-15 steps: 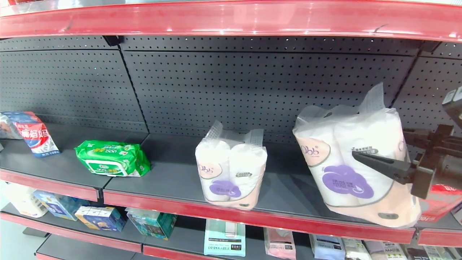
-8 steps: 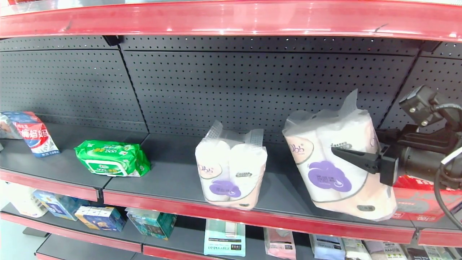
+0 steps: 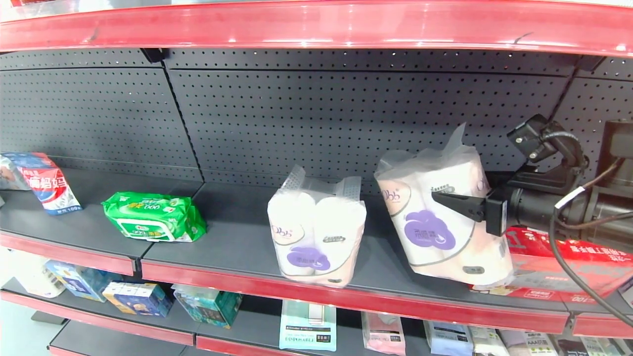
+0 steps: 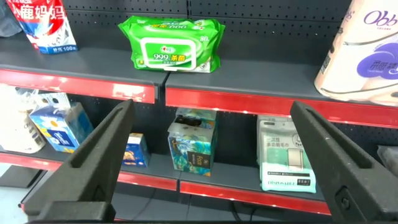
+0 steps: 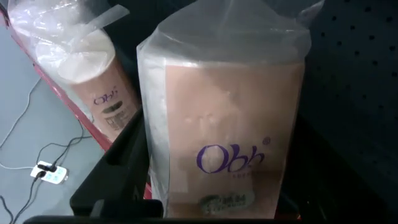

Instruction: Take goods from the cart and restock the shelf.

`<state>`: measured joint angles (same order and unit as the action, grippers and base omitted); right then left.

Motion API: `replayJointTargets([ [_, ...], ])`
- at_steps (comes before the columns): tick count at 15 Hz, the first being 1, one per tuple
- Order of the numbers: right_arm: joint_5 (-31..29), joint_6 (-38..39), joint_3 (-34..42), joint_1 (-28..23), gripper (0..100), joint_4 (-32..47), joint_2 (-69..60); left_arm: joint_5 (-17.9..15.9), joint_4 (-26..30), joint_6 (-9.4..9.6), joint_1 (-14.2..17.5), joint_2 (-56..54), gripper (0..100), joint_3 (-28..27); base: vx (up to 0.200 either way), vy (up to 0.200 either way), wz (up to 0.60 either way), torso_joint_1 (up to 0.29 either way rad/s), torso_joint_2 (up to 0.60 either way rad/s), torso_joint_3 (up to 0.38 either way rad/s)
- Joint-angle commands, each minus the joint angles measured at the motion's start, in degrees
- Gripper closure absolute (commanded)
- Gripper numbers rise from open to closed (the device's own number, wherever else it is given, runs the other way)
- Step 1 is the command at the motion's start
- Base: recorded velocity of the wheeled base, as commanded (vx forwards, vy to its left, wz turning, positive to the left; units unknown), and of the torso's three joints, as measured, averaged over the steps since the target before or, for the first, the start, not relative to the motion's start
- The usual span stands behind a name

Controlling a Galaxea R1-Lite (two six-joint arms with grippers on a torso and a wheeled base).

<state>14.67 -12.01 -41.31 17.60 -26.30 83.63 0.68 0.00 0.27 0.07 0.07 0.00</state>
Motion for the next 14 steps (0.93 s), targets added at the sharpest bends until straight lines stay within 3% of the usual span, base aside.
replayJointTargets([
  [1,0.0,1.3,-0.9,0.0,100,-2.2,2.7,0.1,0.0,0.00,0.0,-0.1,0,0.0,0.000,0.000,0.00,0.000,0.00,0.000],
  [9,-0.2,4.6,-0.5,-0.3,100,-14.3,10.5,0.0,0.0,0.08,0.0,-0.1,0,0.0,0.000,0.000,0.00,0.000,0.00,0.000],
  [14,-0.1,6.3,-4.8,-0.1,100,-18.4,16.7,0.0,0.0,0.00,0.0,-0.1,0,0.0,0.000,0.000,0.00,0.000,0.00,0.000],
])
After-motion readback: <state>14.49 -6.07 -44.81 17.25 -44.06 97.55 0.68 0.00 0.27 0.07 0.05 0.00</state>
